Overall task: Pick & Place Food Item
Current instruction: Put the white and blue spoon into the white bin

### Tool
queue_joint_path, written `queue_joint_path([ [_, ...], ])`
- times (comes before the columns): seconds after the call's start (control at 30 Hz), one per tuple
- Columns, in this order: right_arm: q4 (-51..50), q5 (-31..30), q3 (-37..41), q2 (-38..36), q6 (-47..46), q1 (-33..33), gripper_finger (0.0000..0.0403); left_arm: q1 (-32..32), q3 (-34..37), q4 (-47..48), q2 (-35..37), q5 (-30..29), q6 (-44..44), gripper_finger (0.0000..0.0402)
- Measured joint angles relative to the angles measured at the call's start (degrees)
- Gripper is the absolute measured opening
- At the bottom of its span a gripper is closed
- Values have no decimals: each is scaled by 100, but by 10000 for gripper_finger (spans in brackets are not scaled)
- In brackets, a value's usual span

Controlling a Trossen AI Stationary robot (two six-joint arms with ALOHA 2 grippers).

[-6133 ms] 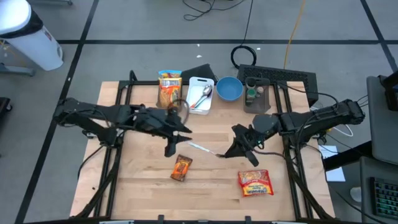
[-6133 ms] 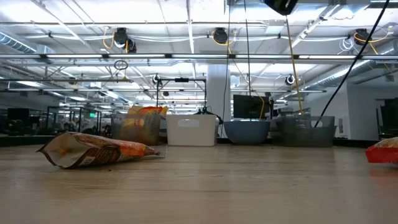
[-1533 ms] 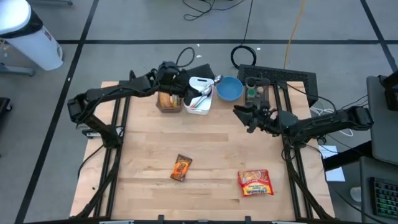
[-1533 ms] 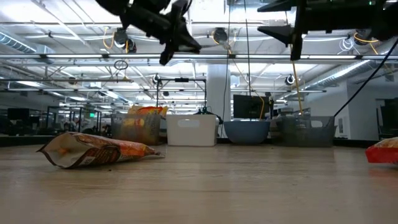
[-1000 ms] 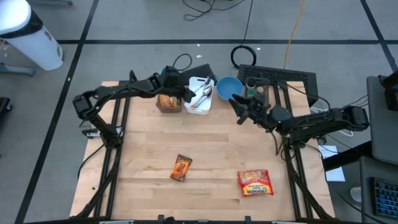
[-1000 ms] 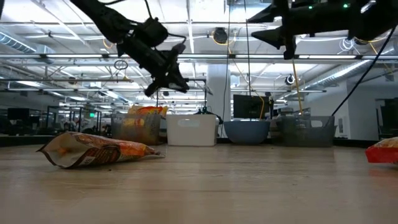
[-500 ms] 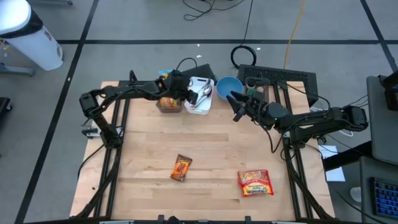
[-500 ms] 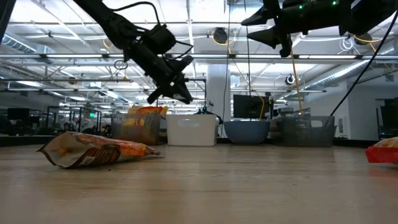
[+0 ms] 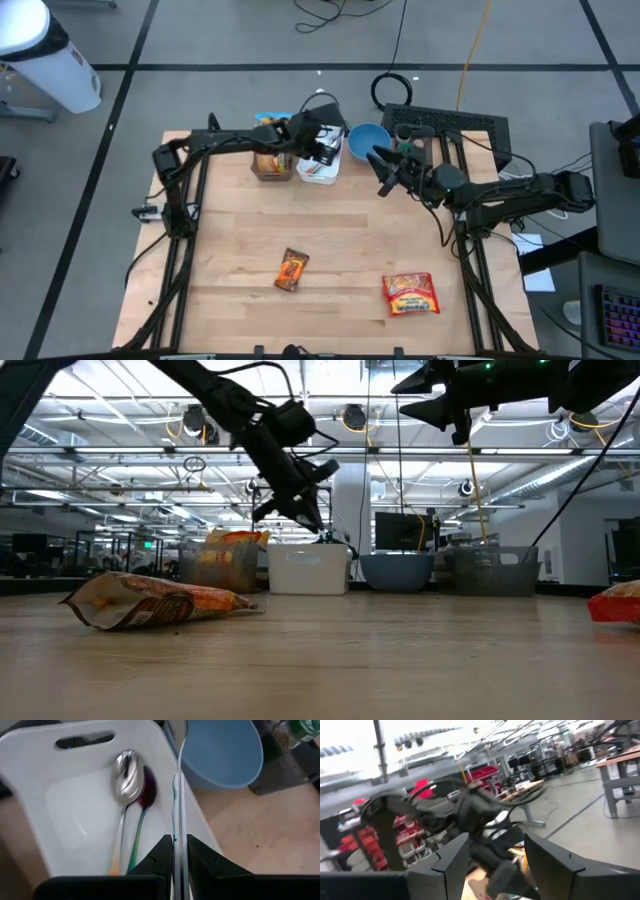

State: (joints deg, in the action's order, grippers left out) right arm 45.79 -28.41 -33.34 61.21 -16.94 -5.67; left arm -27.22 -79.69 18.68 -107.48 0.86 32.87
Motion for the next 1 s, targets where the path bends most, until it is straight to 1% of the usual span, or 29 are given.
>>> queue_joint_path([
  [0.1,-278,160,0,-201,10,2,183,21,-523,531,-321,-103,-145,36],
  [0.2,-734,164,0,-456,9,4,183,41,-868,867,-490,-229,-249,36],
  [0.43,-1604,145,0,-948,10,2,183,109,-941,1255,-405,-544,-409,36],
  [0.6,-1830,127,4,-1047,29,-2,183,98,-939,1438,-449,-242,-478,36],
  [0.73,-1847,128,4,-1047,29,-2,183,98,-935,1467,-475,-192,-554,36],
  [0.9,-1850,123,4,-1047,30,-2,183,-46,-935,1455,-511,-102,-623,36],
  [1.0,-1850,123,4,-1047,29,-2,183,-162,-937,1529,-646,164,-593,36],
])
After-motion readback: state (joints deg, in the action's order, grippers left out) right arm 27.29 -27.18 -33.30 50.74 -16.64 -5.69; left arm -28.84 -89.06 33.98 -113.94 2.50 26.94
